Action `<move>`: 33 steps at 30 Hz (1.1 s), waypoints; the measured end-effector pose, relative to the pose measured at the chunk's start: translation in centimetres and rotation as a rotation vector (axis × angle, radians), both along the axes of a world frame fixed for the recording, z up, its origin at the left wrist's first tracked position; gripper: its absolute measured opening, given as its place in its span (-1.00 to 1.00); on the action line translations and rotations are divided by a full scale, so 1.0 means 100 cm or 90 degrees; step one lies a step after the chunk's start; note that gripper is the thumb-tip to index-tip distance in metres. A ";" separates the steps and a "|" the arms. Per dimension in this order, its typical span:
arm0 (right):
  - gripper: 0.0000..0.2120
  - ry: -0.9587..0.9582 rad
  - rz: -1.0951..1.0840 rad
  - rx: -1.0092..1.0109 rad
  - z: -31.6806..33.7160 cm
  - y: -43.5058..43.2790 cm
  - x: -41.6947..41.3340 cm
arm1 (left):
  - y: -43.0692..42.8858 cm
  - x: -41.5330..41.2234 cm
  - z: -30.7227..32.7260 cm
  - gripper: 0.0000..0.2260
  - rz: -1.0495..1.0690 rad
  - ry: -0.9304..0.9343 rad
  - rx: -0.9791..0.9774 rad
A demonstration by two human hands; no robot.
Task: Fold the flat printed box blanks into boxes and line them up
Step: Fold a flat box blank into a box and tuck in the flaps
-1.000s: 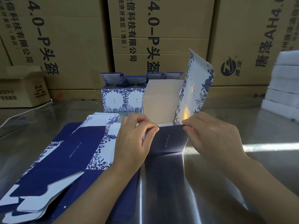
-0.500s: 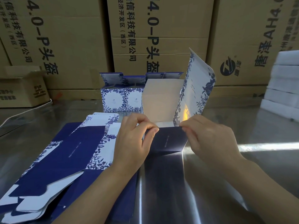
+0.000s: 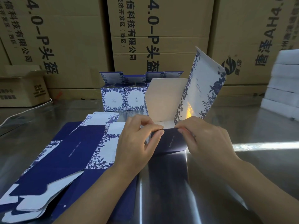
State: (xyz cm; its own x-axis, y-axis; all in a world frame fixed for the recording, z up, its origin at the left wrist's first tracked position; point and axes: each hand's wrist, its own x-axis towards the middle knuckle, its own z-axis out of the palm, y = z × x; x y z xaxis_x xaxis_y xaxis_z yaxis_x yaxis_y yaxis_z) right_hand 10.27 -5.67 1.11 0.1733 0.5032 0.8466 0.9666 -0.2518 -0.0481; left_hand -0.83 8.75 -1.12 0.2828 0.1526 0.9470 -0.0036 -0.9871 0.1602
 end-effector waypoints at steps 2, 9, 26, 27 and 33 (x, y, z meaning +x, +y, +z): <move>-0.88 0.008 -0.007 0.003 0.001 -0.001 0.001 | 0.000 -0.001 0.000 -0.82 0.011 -0.010 -0.012; -0.90 0.026 0.018 0.013 0.000 -0.002 0.005 | -0.002 -0.002 0.002 -0.81 0.009 -0.004 -0.034; -0.88 0.048 0.092 0.028 -0.006 0.005 0.006 | -0.006 -0.001 0.000 -0.83 -0.028 0.022 -0.007; -0.88 0.046 0.083 0.019 -0.006 0.005 0.006 | -0.006 -0.001 0.000 -0.83 -0.032 0.023 -0.007; -0.87 0.053 0.090 0.012 -0.005 0.003 0.006 | -0.004 -0.002 0.000 -0.84 -0.013 0.024 0.006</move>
State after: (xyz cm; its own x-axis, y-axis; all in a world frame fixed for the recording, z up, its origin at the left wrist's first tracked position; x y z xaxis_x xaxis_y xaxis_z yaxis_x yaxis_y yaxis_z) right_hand 10.88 -5.35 0.66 0.1721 0.5113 0.8420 0.9847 -0.1122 -0.1332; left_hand -0.98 8.35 -1.15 0.3218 0.1370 0.9368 -0.0177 -0.9884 0.1507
